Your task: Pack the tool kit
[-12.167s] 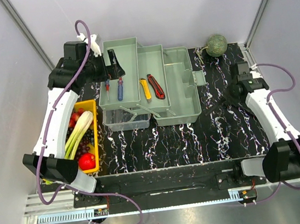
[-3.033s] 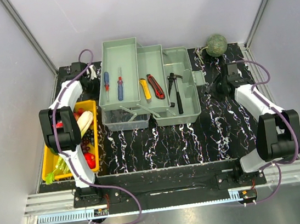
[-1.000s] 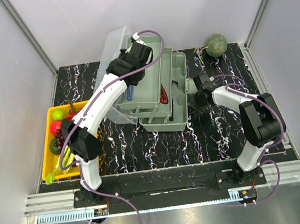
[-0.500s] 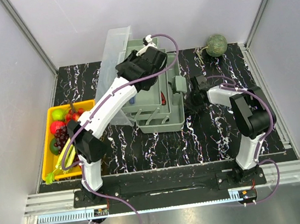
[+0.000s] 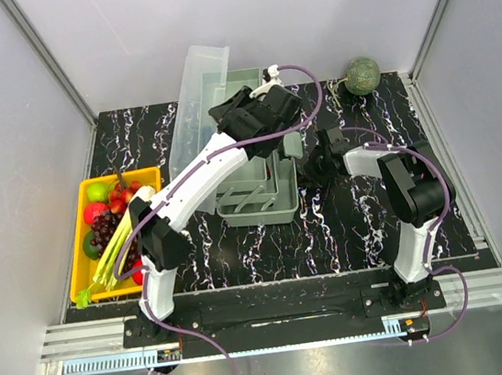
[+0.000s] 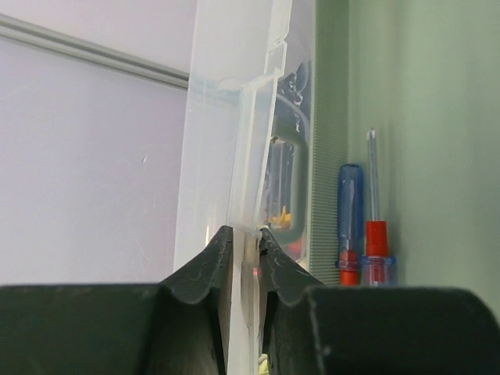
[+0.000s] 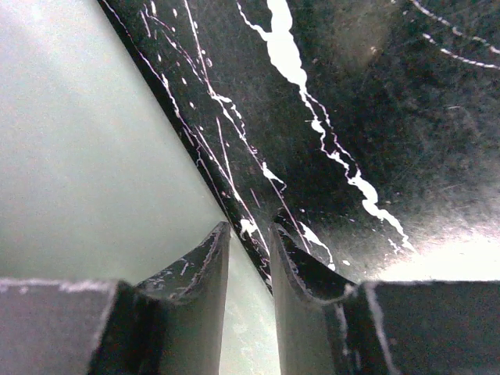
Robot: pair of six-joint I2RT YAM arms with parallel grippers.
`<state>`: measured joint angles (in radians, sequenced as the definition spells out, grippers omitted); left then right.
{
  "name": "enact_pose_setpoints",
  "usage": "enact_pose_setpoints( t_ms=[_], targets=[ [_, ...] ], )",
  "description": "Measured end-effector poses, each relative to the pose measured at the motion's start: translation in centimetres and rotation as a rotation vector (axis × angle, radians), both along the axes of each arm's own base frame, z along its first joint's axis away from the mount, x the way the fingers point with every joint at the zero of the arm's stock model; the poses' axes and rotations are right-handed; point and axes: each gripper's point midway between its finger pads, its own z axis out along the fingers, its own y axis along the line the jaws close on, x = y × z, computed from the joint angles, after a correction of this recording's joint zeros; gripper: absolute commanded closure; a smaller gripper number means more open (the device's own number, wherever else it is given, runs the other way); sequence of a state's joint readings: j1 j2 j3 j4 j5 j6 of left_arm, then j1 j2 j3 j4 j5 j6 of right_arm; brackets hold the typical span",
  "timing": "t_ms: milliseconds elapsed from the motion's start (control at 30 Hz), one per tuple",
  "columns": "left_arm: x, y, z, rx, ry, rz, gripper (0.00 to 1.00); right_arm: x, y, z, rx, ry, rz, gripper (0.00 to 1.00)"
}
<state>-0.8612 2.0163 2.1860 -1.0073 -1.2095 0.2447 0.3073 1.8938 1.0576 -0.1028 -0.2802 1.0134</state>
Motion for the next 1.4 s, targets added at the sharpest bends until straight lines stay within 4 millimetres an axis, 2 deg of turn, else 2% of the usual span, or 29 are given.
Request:
enact_pose_setpoints(
  t_ms=[267, 533, 633, 833, 933, 1100, 1400],
  targets=[
    [-0.7, -3.2, -0.8, -0.001, 0.004, -0.063, 0.78, 0.2, 0.7, 0.1, 0.026, -0.016, -0.003, 0.66],
    [-0.9, -5.1, -1.6, -0.043, 0.009, -0.106, 0.78, 0.1, 0.4, 0.3, 0.011, -0.023, -0.012, 0.67],
    [-1.1, -5.9, -1.9, -0.081, 0.012, -0.128, 0.78, 0.0, -0.6, 1.7, -0.011, -0.049, -0.023, 0.67],
    [-1.3, -7.7, -2.7, -0.140, 0.022, -0.169, 0.78, 1.4, -5.1, 6.8, -0.099, -0.182, -0.103, 0.68],
    [-1.2, -8.2, -3.3, -0.141, 0.029, -0.175, 0.78, 2.0, -5.9, 8.0, -0.145, -0.219, -0.101, 0.69],
    [-1.3, -9.3, -4.0, -0.163, 0.038, -0.196, 0.78, 3.1, -5.8, 8.1, -0.195, -0.246, -0.046, 0.71],
    [-1.4, -10.4, -4.8, -0.215, 0.059, -0.222, 0.78, 5.7, -4.3, 6.8, -0.231, -0.275, 0.090, 0.75]
  ],
)
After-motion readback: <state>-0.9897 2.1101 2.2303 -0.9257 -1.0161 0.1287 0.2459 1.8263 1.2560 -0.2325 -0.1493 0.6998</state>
